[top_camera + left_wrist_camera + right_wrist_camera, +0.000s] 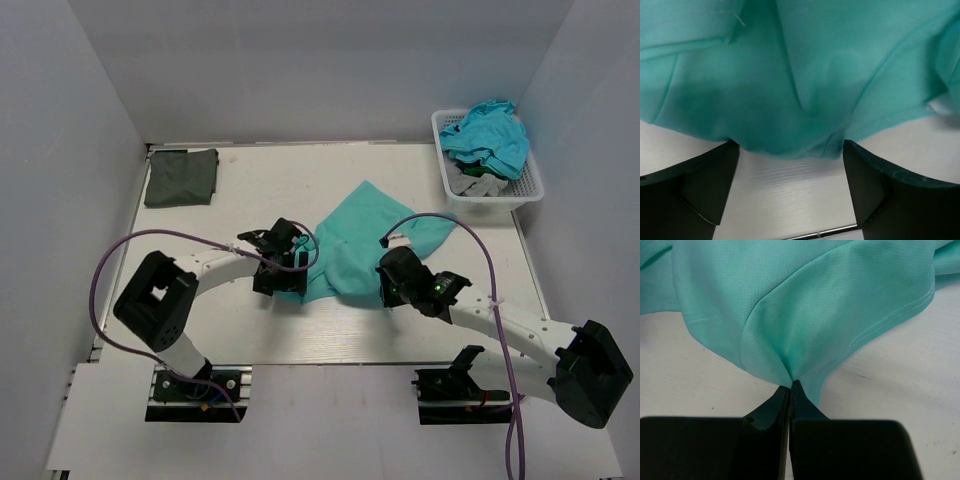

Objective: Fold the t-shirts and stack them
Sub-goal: Flatten out the tshirt

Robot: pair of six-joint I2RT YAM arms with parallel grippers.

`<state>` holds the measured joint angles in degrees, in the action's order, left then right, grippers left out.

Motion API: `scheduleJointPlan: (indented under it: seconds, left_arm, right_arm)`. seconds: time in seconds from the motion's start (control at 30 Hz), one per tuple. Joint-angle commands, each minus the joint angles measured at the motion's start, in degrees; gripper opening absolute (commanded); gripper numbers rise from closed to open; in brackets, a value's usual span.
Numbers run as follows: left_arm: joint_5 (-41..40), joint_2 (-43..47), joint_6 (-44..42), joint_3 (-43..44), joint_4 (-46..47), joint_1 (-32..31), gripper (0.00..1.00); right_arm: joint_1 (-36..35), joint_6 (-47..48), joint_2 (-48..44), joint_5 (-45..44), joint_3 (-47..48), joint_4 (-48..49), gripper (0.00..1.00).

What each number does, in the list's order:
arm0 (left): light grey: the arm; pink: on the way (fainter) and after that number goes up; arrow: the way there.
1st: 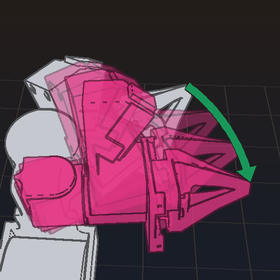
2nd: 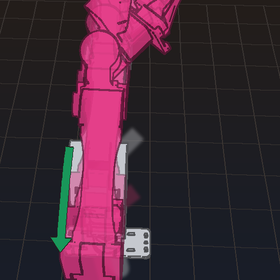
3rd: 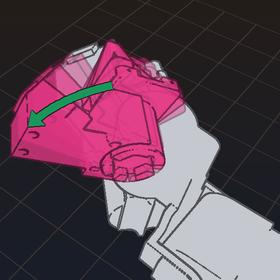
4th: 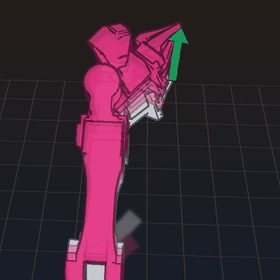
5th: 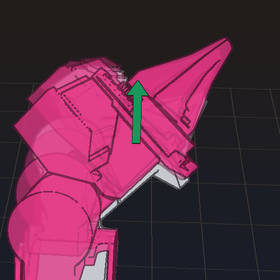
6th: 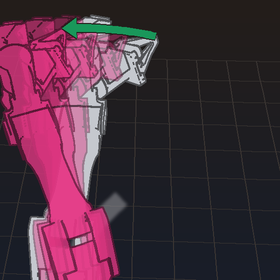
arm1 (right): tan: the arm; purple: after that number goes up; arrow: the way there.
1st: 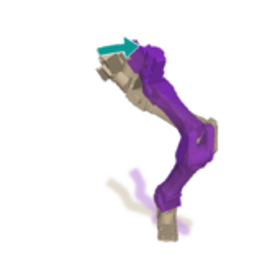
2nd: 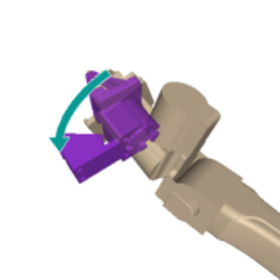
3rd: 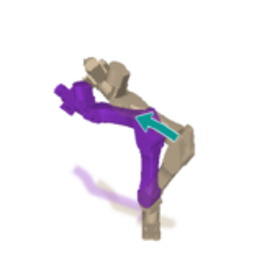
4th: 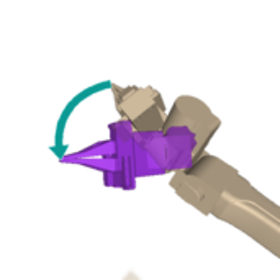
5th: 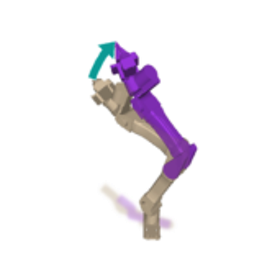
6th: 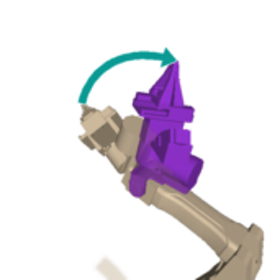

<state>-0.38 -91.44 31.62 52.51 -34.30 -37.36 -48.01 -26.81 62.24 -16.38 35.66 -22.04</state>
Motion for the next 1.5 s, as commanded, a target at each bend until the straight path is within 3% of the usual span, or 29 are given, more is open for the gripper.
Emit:
scheduleJointPlan:
  seconds: [0.0,0.07,0.1,0.2,0.23,0.3,0.47,0.83,0.9,1.07,1.17,1.47]
  left_arm:
    - [-1.0,-3.6,-2.0,1.5,3.0,-0.2,0.92]
    - [-1.0,-4.7,-2.0,1.5,3.8,-0.2,0.86]
    - [-0.3,-4.7,-2.0,2.1,3.8,-0.2,0.74]
    - [1.8,-5.5,-2.0,1.5,4.5,-0.2,0.54]
    - [1.8,-5.5,-2.0,0.9,4.5,-0.2,0.29]
    - [2.3,-3.6,-0.7,0.9,3.5,-0.2,0.01]
    - [0.5,3.5,-0.7,4.2,-1.3,-0.2,0.0]
    - [-2.0,20.9,-2.3,25.6,-7.9,-0.2,0.0]
    - [-7.8,22.8,-2.3,30.9,-9.0,-0.2,0.0]
    - [-13.1,26.1,-2.9,36.9,-6.7,0.5,0.0]
    - [-13.6,26.1,-3.9,42.9,-6.2,0.5,0.0]
    - [-17.5,27.9,-6.9,55.6,-5.9,0.5,0.0]
  right_arm:
    - [0.1,0.0,-0.3,0.5,-0.2,1.7,0.0]
    - [0.1,-0.3,-0.2,0.4,-0.2,1.3,0.0]
    - [0.1,-0.4,-0.1,0.0,-0.1,1.0,0.0]
    - [-0.1,-0.6,-0.4,-0.8,0.0,0.7,0.0]
    - [0.1,-0.8,-0.4,-0.9,0.1,0.4,0.0]
    - [0.1,-1.0,-0.5,-1.4,0.5,0.2,0.0]
    - [0.1,-0.6,-2.4,-2.5,4.8,-2.7,0.0]
    - [0.1,8.4,-13.2,-12.4,24.5,-10.6,0.0]
    - [0.1,10.6,-14.5,-15.1,28.2,-9.3,0.0]
    - [0.2,16.3,-18.2,-19.6,31.6,-0.9,0.0]
    - [0.1,22.6,-18.2,-18.5,36.5,1.8,0.0]
    - [-0.1,29.3,-13.9,-13.7,50.3,3.3,0.0]
